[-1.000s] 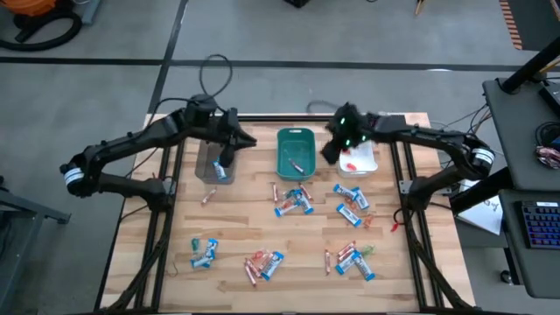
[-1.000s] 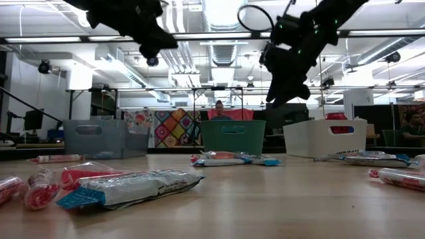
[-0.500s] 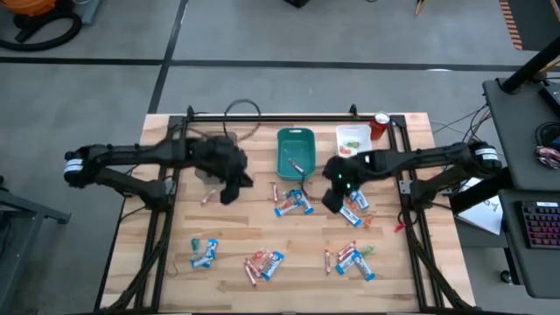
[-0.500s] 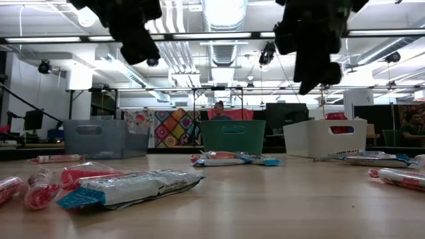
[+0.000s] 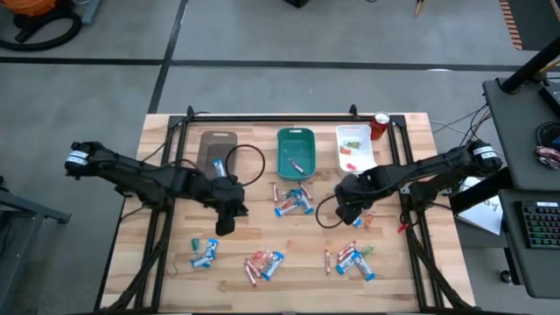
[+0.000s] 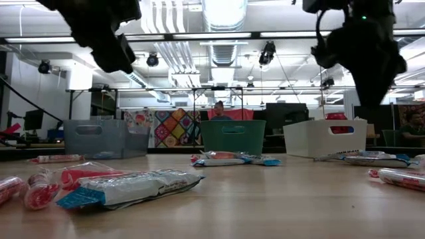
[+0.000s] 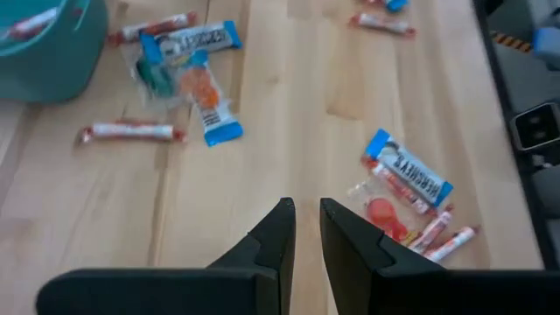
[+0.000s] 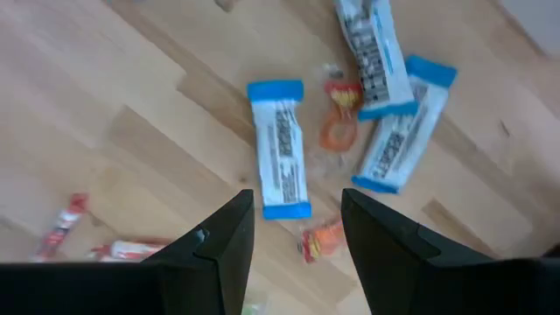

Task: Sort candy
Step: Put the white chocolate into the black bin

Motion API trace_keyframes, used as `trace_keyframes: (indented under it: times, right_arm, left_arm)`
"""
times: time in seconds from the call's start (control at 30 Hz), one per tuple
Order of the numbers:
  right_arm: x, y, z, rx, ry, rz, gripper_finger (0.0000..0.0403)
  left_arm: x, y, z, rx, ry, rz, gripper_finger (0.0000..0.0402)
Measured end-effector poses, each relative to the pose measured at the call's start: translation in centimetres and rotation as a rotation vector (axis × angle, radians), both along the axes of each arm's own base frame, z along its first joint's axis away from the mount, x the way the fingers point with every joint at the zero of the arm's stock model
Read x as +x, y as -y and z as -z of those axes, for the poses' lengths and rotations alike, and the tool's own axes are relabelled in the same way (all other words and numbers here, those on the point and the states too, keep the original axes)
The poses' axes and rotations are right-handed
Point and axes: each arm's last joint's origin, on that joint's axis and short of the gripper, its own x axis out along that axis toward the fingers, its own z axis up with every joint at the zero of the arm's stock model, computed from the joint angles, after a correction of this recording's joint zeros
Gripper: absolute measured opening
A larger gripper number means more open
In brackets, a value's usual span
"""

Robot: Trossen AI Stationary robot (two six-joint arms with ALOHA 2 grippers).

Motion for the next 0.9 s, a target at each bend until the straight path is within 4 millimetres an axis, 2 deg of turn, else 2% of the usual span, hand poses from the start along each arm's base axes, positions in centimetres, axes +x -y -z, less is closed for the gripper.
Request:
trace_keyframes:
  times: [0.2,0.47,0.67,0.77,0.9]
  right_arm:
    - [-0.8,-0.2,1.9,-0.021,-0.035,0.030,0.0164]
    - [-0.3,-0.3,4.3,-0.005,0.022,0.022,0.0164]
    - [0.5,-1.1,6.7,0.020,-0.079,-0.013,0.0164]
    - [0.9,-1.6,8.2,0.024,-0.147,-0.044,0.0164]
    - [1.7,-1.9,9.1,0.017,-0.187,-0.072,0.0164]
  left_arm:
    - [-1.0,0.1,-0.1,-0.009,0.034,0.008,0.0041]
    - [-3.4,-0.7,-3.7,0.063,0.231,-0.026,0.0041]
    - [-6.0,-1.6,-6.1,0.106,0.379,-0.112,0.0041]
    - [-7.0,-1.9,-6.9,0.103,0.432,-0.133,0.0041]
    - [-7.7,-2.0,-7.4,0.105,0.469,-0.142,0.0041]
